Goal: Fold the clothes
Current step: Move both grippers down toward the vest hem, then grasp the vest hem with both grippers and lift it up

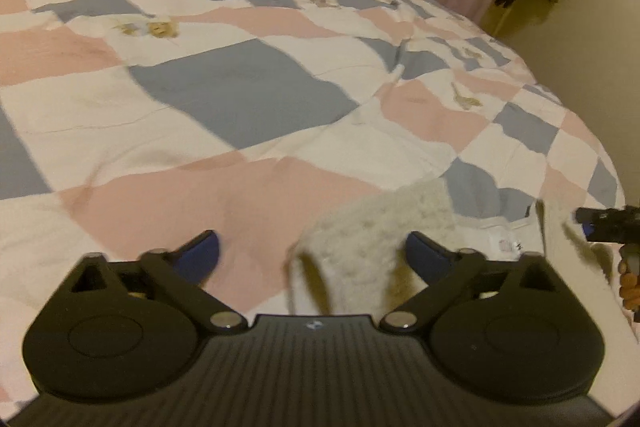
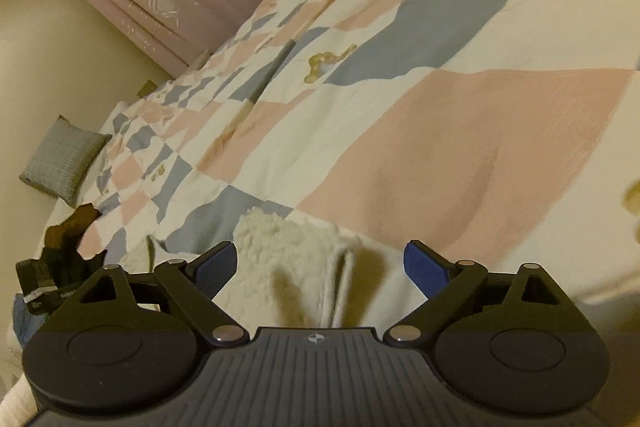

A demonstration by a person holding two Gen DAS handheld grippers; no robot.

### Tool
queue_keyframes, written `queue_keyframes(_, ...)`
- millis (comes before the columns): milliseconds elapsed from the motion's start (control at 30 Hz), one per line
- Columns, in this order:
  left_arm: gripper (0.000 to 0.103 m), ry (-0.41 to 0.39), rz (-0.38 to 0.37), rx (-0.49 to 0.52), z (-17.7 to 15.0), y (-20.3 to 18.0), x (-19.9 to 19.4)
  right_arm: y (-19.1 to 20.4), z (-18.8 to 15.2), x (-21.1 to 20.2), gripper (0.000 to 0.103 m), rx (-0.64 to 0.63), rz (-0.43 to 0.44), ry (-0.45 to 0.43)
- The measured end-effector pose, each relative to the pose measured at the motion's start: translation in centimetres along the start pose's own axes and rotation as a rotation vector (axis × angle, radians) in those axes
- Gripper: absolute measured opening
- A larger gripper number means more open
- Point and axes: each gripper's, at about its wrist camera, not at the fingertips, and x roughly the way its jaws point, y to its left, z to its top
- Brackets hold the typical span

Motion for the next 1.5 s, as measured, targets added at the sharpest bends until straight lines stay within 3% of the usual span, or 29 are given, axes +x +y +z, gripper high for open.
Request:
queue_keyframes(33, 0.052, -0.01, -0.003, 0.022, -0.1, -0.6, -0.1, 0.2, 0.0, 0.3, 0.075, -0.008, 0.001, 0.001)
queue_keyframes(67, 0.029, -0.015, -0.016, 0.048, -0.2, -1.3, -0.5, 0.5, -0.2, 0.4, 0.044, -0.021, 0.004, 0.008)
queue_keyframes(133, 0.015, -0.029, -0.016, 0.1, -0.6, -2.3, -1.7, 1.2, -0.6, 0.5, 0.018, -0.049, 0.01, 0.026)
queue_keyframes(200, 0.013, -0.051, -0.017, 0.158, -1.2, -3.3, -3.8, 2.7, -1.0, -0.2, 0.013, -0.111, 0.012, 0.017)
queue_keyframes(300, 0.011, -0.097, -0.039, 0.216, -2.1, -4.6, -8.7, 4.9, -1.8, -3.9, 0.012, -0.184, 0.013, -0.057)
queue_keyframes(400, 0.011, -0.178, -0.068, 0.299, -4.3, -6.5, -15.5, 7.6, -3.5, -9.7, 0.012, -0.24, 0.077, -0.143)
queue_keyframes(533, 0.014, -0.263, -0.1, 0.393, -9.7, -9.0, -24.3, 11.6, -9.0, -18.7, 0.012, -0.361, 0.137, -0.232)
queue_keyframes(600, 0.02, -0.288, -0.094, 0.452, -13.6, -10.3, -28.0, 13.2, -13.8, -22.6, 0.012, -0.445, 0.135, -0.251)
queue_keyframes(667, 0.042, -0.288, -0.055, 0.514, -18.9, -11.6, -30.8, 14.6, -19.2, -25.8, 0.018, -0.54, 0.109, -0.242)
queue_keyframes(700, 0.045, -0.285, -0.033, 0.548, -21.4, -12.2, -31.9, 15.2, -22.0, -27.0, 0.023, -0.583, 0.08, -0.223)
queue_keyframes(733, 0.051, -0.266, 0.005, 0.596, -23.7, -13.0, -32.0, 15.7, -25.0, -27.6, 0.043, -0.627, 0.019, -0.195)
queue_keyframes(767, 0.059, -0.247, 0.043, 0.644, -25.9, -13.8, -32.1, 16.2, -28.1, -28.1, 0.073, -0.672, -0.055, -0.166)
queue_keyframes(800, 0.062, -0.227, 0.081, 0.692, -28.1, -14.6, -32.2, 16.5, -31.0, -28.4, 0.083, -0.71, -0.128, -0.147)
queue_keyframes(833, 0.062, -0.207, 0.12, 0.74, -30.3, -15.4, -32.3, 16.6, -33.7, -28.5, 0.085, -0.744, -0.201, -0.133)
queue_keyframes(933, 0.062, -0.152, 0.236, 0.882, -36.7, -17.8, -32.6, 17.3, -39.3, -28.2, 0.075, -0.826, -0.359, -0.089)
queue_keyframes(1033, 0.061, -0.201, 0.337, 1.033, -37.3, -19.4, -31.5, 18.7, -41.7, -28.0, 0.069, -0.93, -0.457, -0.126)
queue_keyframes(1167, 0.056, -0.201, 0.417, 1.221, -36.1, -20.3, -28.6, 20.9, -40.9, -26.6, 0.056, -1.092, -0.54, -0.197)
queue_keyframes(1267, 0.042, -0.145, 0.501, 1.482, -37.3, -19.8, -24.9, 21.1, -40.4, -23.7, 0.055, -1.243, -0.586, -0.15)
queue_keyframes(1333, 0.033, -0.118, 0.505, 1.629, -38.5, -19.0, -23.5, 20.7, -40.4, -21.7, 0.055, -1.328, -0.6, -0.093)
queue_keyframes(1400, 0.034, -0.108, 0.508, 1.732, -39.3, -18.4, -22.5, 20.1, -40.7, -19.8, 0.055, -1.425, -0.625, -0.053)
queue_keyframes(1500, 0.035, -0.116, 0.513, 1.803, -39.3, -17.9, -21.5, 19.7, -40.8, -17.8, 0.056, -1.541, -0.631, -0.034)
